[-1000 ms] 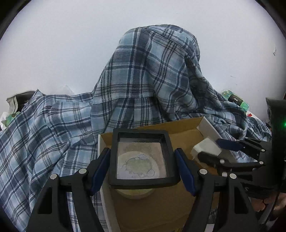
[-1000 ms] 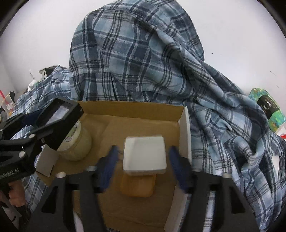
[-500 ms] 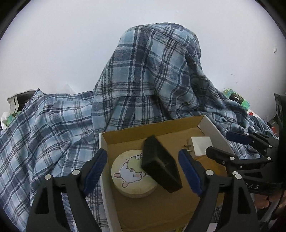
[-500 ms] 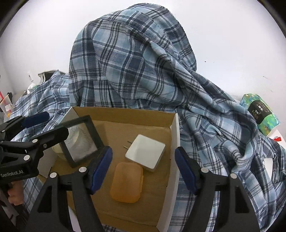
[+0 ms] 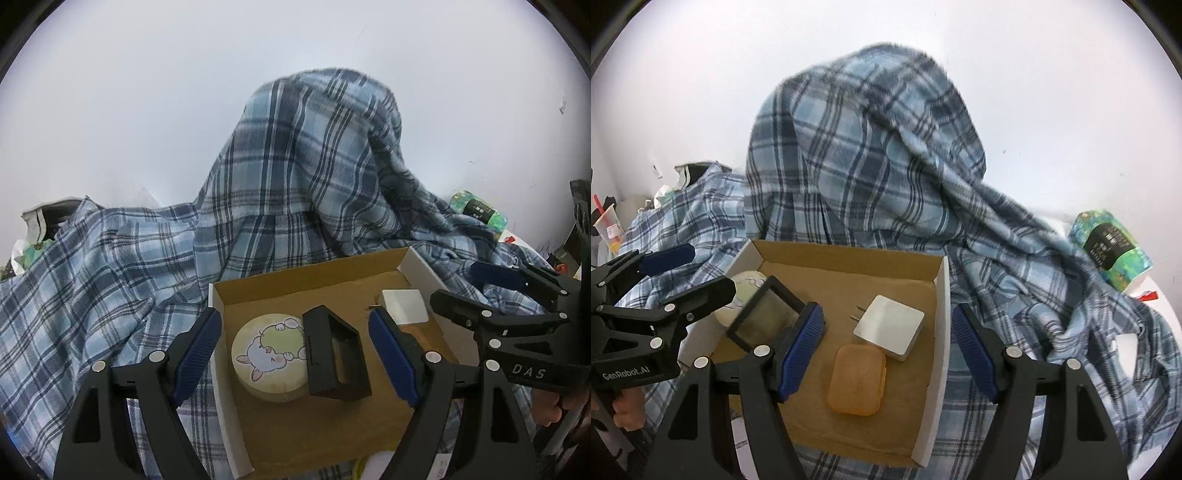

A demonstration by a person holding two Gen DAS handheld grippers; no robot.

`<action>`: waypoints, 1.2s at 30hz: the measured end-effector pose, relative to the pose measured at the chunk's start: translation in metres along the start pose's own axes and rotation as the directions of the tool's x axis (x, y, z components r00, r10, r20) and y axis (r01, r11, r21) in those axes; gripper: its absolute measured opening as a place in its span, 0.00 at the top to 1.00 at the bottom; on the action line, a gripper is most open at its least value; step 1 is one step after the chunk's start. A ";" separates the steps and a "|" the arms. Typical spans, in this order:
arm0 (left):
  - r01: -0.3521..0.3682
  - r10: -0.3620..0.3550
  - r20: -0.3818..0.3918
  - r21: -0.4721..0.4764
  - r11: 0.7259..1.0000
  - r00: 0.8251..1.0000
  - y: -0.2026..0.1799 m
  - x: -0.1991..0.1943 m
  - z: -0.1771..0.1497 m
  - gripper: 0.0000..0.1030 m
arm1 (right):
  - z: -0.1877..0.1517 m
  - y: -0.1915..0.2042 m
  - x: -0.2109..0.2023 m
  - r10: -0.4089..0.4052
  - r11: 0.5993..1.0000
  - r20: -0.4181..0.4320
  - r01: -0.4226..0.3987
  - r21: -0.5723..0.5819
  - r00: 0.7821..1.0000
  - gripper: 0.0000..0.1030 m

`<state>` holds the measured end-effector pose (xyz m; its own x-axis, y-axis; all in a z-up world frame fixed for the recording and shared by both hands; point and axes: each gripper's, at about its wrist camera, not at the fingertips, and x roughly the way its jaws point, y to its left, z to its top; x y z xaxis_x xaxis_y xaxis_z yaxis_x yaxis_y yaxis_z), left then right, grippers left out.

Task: Organize rigid objects
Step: 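Lower both items into the cardboard box and open both grippers, then withdraw both tools from the cardboard box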

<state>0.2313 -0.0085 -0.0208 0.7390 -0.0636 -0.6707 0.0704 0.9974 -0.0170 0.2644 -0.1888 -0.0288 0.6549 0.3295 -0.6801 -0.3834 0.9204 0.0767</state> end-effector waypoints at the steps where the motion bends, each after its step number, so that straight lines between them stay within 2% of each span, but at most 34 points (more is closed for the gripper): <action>1: 0.000 0.000 0.005 0.000 1.000 1.000 -0.001 -0.004 0.000 0.19 | 0.001 0.001 -0.007 -0.002 1.000 0.009 0.002 -0.002 1.000 0.31; 9: -0.002 0.002 0.063 0.004 1.000 0.998 -0.005 -0.050 -0.003 0.19 | -0.003 0.009 -0.053 -0.016 1.000 0.065 0.016 -0.008 0.998 0.31; 16: -0.002 0.002 0.083 0.006 1.000 0.997 -0.009 -0.087 -0.024 0.19 | -0.021 0.018 -0.090 -0.019 1.000 0.092 0.021 -0.012 0.996 0.31; 28: 0.007 -0.007 0.071 -0.004 1.000 0.997 -0.018 -0.117 -0.071 0.19 | -0.065 0.021 -0.122 -0.047 0.999 0.081 0.047 -0.002 0.996 0.31; 36: 0.026 -0.026 0.035 0.001 1.000 0.999 -0.028 -0.115 -0.096 0.19 | -0.092 0.015 -0.123 -0.063 0.998 0.040 0.062 0.019 0.997 0.31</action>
<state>0.0797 -0.0260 -0.0141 0.7598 -0.0905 -0.6438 0.0902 0.9954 -0.0334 0.1180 -0.2352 -0.0107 0.7029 0.2793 -0.6541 -0.3297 0.9429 0.0484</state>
